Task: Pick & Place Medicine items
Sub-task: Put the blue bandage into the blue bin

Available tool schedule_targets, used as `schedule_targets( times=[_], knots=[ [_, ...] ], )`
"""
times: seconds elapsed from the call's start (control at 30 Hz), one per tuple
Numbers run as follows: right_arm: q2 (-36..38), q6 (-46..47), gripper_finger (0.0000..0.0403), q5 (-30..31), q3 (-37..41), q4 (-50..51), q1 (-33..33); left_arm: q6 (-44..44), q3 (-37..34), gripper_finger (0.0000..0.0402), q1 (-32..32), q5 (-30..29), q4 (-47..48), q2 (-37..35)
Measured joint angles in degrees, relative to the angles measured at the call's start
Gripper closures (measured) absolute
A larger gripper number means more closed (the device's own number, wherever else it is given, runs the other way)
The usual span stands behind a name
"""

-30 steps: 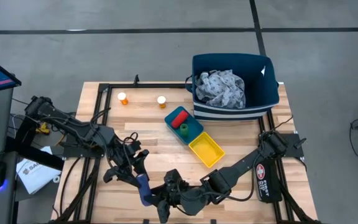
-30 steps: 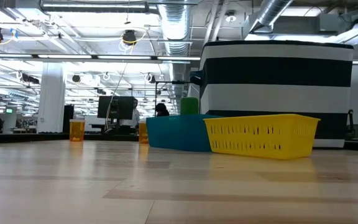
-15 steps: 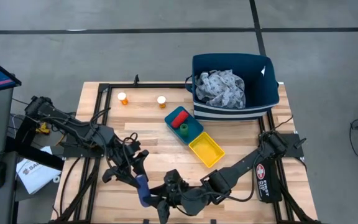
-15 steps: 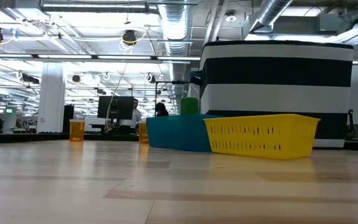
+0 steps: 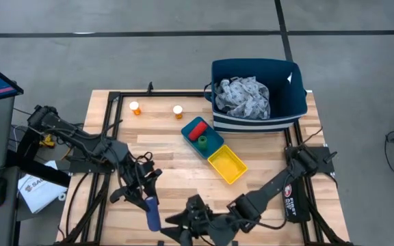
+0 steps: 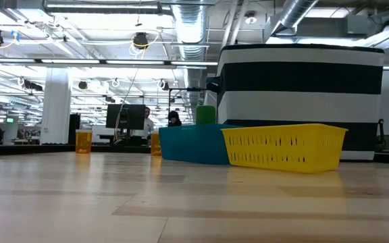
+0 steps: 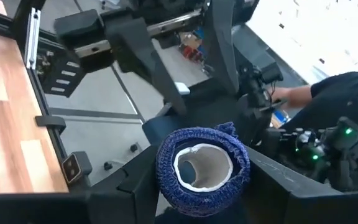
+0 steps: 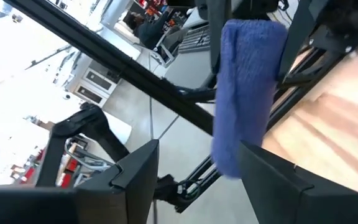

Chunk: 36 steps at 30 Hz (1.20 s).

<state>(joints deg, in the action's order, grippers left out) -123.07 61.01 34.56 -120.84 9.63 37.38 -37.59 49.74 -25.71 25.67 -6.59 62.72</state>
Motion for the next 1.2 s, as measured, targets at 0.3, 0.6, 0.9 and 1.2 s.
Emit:
schedule_targets(
  times=[0.3,0.6,0.9,1.2],
  knots=[
    [0.00,15.48,0.0199,1.67,0.00,5.06,7.51,11.18,0.00,0.0229,4.31,-10.90,4.14,0.00],
    [0.00,38.05,0.0206,1.47,0.00,22.92,14.82,20.82,0.00,0.0229,18.94,-20.37,6.21,0.00],
    [0.39,53.66,0.0204,1.53,-0.01,41.26,17.89,28.24,9.56,0.0229,31.57,-21.01,12.28,9.54],
    [1.64,63.35,0.0206,5.68,-0.07,52.20,20.85,32.89,20.13,0.0229,33.35,-18.54,20.60,18.84]
  ],
)
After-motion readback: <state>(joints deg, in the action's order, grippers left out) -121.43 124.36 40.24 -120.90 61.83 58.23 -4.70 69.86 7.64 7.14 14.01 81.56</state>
